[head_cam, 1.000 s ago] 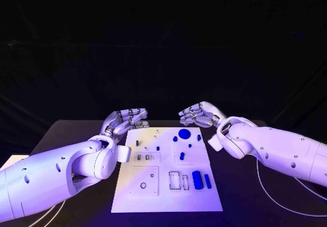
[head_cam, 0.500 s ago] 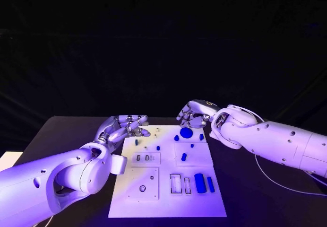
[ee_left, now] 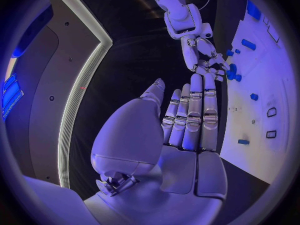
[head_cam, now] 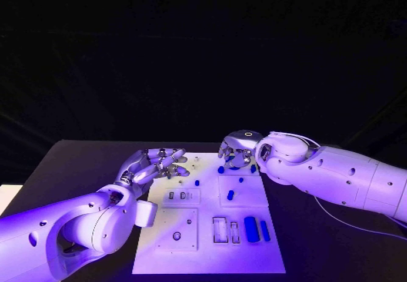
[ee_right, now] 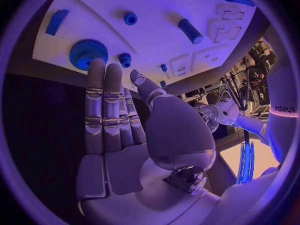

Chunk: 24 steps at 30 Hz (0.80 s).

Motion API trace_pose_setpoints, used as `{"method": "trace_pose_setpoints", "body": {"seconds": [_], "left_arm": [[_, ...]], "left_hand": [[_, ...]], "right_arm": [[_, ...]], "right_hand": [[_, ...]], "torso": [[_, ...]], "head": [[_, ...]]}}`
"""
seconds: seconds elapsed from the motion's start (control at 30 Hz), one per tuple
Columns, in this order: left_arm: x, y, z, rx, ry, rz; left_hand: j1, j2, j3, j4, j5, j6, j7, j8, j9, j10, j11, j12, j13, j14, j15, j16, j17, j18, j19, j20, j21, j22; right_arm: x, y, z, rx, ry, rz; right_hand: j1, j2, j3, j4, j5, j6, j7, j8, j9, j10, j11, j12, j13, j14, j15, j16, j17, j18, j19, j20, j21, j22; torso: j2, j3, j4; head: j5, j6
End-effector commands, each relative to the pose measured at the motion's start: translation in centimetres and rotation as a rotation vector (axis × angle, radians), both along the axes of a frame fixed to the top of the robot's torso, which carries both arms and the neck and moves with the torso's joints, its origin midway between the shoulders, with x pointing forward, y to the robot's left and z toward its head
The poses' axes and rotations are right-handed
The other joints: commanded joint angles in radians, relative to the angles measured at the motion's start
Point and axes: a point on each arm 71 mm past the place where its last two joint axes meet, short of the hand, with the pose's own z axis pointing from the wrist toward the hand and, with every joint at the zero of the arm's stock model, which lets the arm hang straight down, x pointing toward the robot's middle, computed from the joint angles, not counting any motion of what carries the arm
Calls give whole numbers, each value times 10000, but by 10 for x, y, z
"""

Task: Assemble the parts on the task board

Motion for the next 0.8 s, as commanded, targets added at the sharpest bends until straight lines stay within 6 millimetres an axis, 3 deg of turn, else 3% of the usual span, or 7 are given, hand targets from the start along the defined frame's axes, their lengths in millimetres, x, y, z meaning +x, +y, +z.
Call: {"method": "trace_pose_setpoints", "body": {"seconds": [0.03, 0.2, 0.43, 0.6, 0.8], "left_arm": [[-2, -3, 2, -208, 60, -258], [-2, -3, 2, -221, 87, -285], [-3, -4, 2, -273, 148, -344], [-3, -5, 1, -285, 197, -388], [-3, -6, 1, -291, 246, -446]], "left_hand": [[73, 3, -16, -34, 32, 2, 26, -10, -11, 11, 21, -31, -10, 62, -14, 62, 13, 105, 62, 22, 48, 9], [86, -21, -21, -56, 34, -36, 42, -42, -23, -19, 33, -65, -20, 48, -10, 94, 57, 98, 78, 17, 54, 16], [85, -21, -22, -58, 34, -45, 48, -50, -25, -26, 37, -72, -23, 47, -9, 103, 68, 97, 83, 16, 56, 18], [83, -19, -22, -61, 34, -65, 57, -65, -30, -39, 44, -86, -27, 49, -7, 124, 91, 95, 93, 14, 60, 23], [87, -15, -19, -67, 35, -82, 64, -77, -34, -54, 50, -100, -31, 47, -5, 141, 112, 93, 100, 13, 63, 26]], "right_arm": [[2, -1, -5, -931, 224, -182], [4, -1, -6, -1035, 286, -193], [5, 2, -8, -1088, 194, -197], [6, 4, -9, -1073, 210, -154], [5, 6, -11, -1085, 395, -27]], "right_hand": [[-44, -84, 100, 70, -33, -52, 4, -28, 1, -76, -11, -7, -16, 394, -63, 504, 355, 21, 100, -24, 275, 162], [-42, -72, 215, 132, -25, -35, -36, -21, 6, -21, -31, 20, -10, 375, -57, 830, 606, 30, 54, -51, 475, 290], [-74, -59, 390, 254, -24, 36, -36, -6, 16, -83, -25, -9, -46, 327, -43, 1230, 914, 20, 3, -49, 783, 485], [-96, -31, 538, 359, -34, 128, -46, 7, 26, -38, -37, 2, -53, 351, -59, 1739, 1361, 12, 22, -27, 1053, 650], [-149, 27, 681, 530, -102, 275, -97, 37, 47, 60, -77, 16, -50, 372, -91, 2564, 2182, 12, 17, -1, 1353, 838]], "torso": [[135, -4, 40], [182, -13, 81], [283, -7, 96], [323, -13, 119], [378, -13, 106]], "head": [[-27, 1], [-29, -19], [-19, 40], [-48, -8], [-34, -12]]}}
